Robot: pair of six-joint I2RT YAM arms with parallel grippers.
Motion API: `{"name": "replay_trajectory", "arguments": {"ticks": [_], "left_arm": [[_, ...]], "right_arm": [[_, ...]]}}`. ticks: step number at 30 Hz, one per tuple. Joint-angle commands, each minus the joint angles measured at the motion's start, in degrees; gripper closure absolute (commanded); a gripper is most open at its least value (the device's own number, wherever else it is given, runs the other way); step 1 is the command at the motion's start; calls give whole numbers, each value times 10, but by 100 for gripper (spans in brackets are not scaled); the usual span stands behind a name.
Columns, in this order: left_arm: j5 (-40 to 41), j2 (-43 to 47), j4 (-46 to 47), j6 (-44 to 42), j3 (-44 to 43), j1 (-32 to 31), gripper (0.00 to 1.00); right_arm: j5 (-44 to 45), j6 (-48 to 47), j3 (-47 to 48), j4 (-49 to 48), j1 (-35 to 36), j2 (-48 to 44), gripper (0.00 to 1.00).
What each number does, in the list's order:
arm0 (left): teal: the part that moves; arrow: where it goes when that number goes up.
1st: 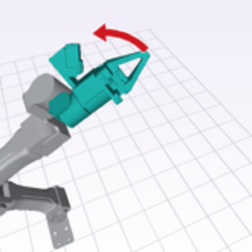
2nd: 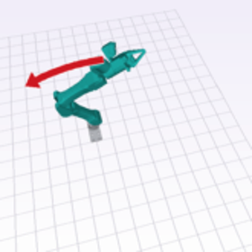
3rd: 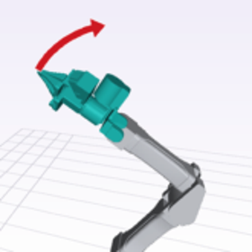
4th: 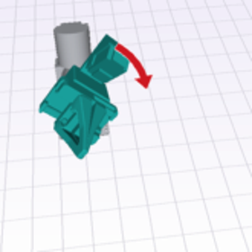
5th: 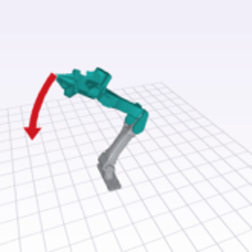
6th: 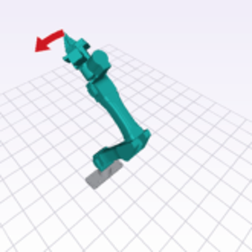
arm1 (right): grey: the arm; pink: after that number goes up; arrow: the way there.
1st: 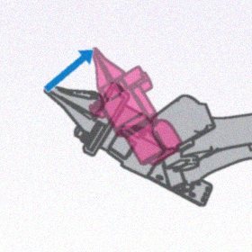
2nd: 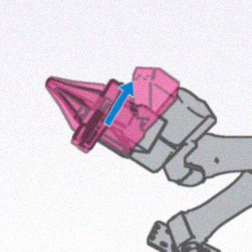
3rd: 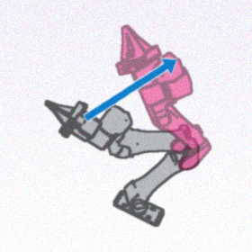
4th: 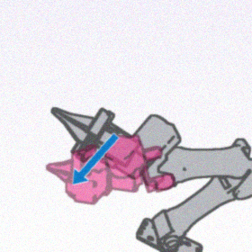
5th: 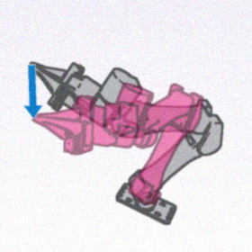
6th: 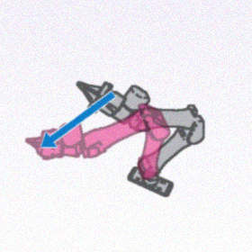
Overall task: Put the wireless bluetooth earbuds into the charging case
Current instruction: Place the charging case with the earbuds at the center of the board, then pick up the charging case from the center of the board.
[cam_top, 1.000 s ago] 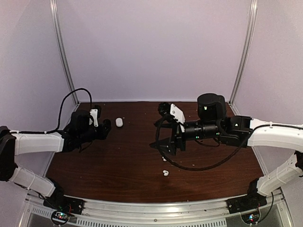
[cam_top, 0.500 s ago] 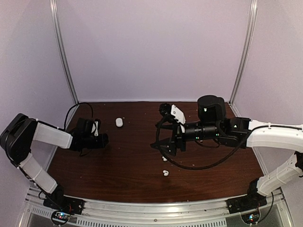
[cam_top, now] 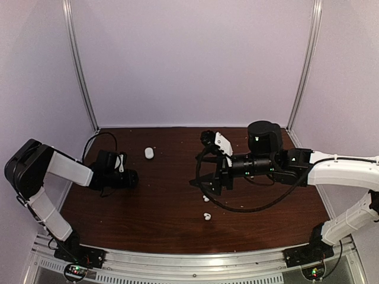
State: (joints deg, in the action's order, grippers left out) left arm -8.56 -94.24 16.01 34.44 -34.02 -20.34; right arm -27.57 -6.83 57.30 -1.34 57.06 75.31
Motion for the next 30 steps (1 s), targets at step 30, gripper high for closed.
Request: {"name": "replay_trajectory", "arguments": {"ticks": [30], "left_arm": [[65,-114,-97,-90,-286,-2,42]], "right_arm": [[-59,121,-101,-101,-109,-58,5]]}}
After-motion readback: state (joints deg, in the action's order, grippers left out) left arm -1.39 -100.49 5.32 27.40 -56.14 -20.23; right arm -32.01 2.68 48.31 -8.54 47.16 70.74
